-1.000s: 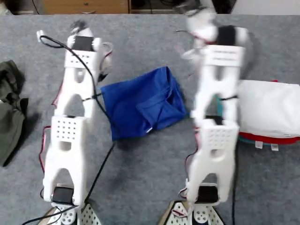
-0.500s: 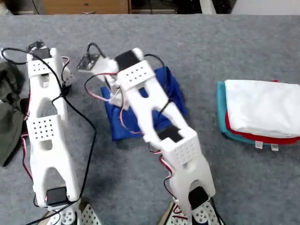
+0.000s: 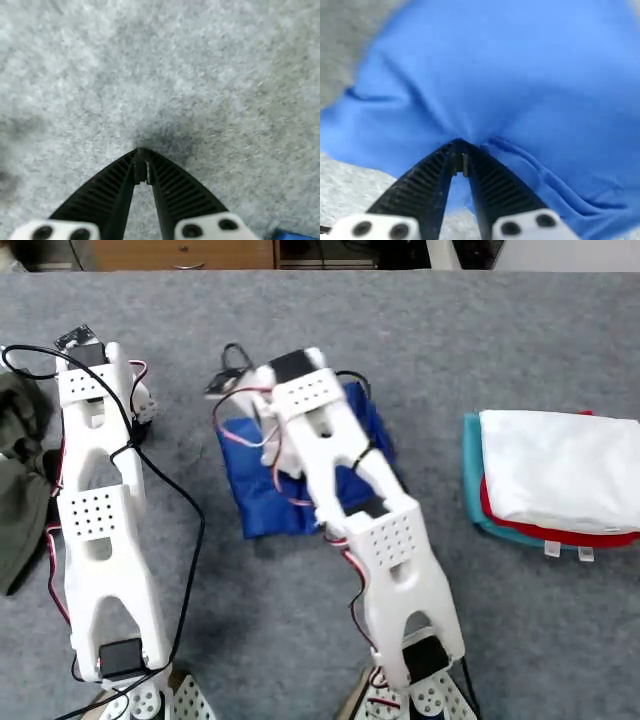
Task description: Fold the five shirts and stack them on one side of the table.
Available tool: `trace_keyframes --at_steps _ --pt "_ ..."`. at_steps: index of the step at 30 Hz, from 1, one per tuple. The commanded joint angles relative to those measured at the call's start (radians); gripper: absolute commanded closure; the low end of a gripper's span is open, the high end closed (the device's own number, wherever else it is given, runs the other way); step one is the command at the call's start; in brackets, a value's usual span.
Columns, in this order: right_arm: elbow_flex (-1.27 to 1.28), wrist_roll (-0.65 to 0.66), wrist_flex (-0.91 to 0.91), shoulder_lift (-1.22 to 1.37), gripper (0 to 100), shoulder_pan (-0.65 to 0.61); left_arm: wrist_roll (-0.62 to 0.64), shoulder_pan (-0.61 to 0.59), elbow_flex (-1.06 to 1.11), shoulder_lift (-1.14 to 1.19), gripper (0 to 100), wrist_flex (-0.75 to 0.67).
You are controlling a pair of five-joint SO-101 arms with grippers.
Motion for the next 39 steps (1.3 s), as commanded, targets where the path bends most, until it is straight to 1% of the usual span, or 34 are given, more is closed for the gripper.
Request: trace_keyframes --at_steps 1,5,11,15,20,24,26,29,32,33,36,39 --pt "-0.042 0.008 0.02 -0.007 99.4 0.064 -0.008 0.002 -0.04 -0.005 98 0.0" --pt "-0.035 0.009 0.02 -0.005 99.4 0.104 -0.008 0.002 -0.04 -0.005 98 0.0" --pt "-0.022 0.009 0.023 -0.008 99.4 0.229 -0.008 0.002 -0.044 -0.005 98 -0.002" --pt "0.111 0.014 0.023 -0.087 99.4 0.308 -0.008 0.002 -0.038 -0.005 98 -0.021" --pt "0.318 0.075 0.012 -0.252 99.4 0.421 -0.008 0.002 -0.038 -0.005 98 -0.021" --pt "0.341 0.109 -0.023 -0.3 99.4 0.503 -0.008 0.003 -0.038 -0.005 98 -0.021" --pt "0.292 0.106 -0.002 -0.314 99.4 0.496 -0.008 0.003 -0.038 -0.005 98 -0.021" --pt "0.214 0.1 0.025 -0.341 99.4 0.452 -0.008 0.014 -0.038 -0.005 98 -0.017" --pt "0.226 0.077 0.025 -0.366 99.4 0.409 -0.009 0.049 -0.037 -0.005 98 -0.003" --pt "0.243 0.066 0.023 -0.366 99.4 0.397 -0.015 0.075 -0.037 -0.005 98 0.015" --pt "0.308 0.031 -0.008 -0.366 99.4 0.367 -0.1 0.184 -0.048 -0.015 98 0.114" --pt "0.372 0.011 -0.06 -0.366 99.4 0.358 -0.112 0.279 -0.11 -0.059 98 0.146"
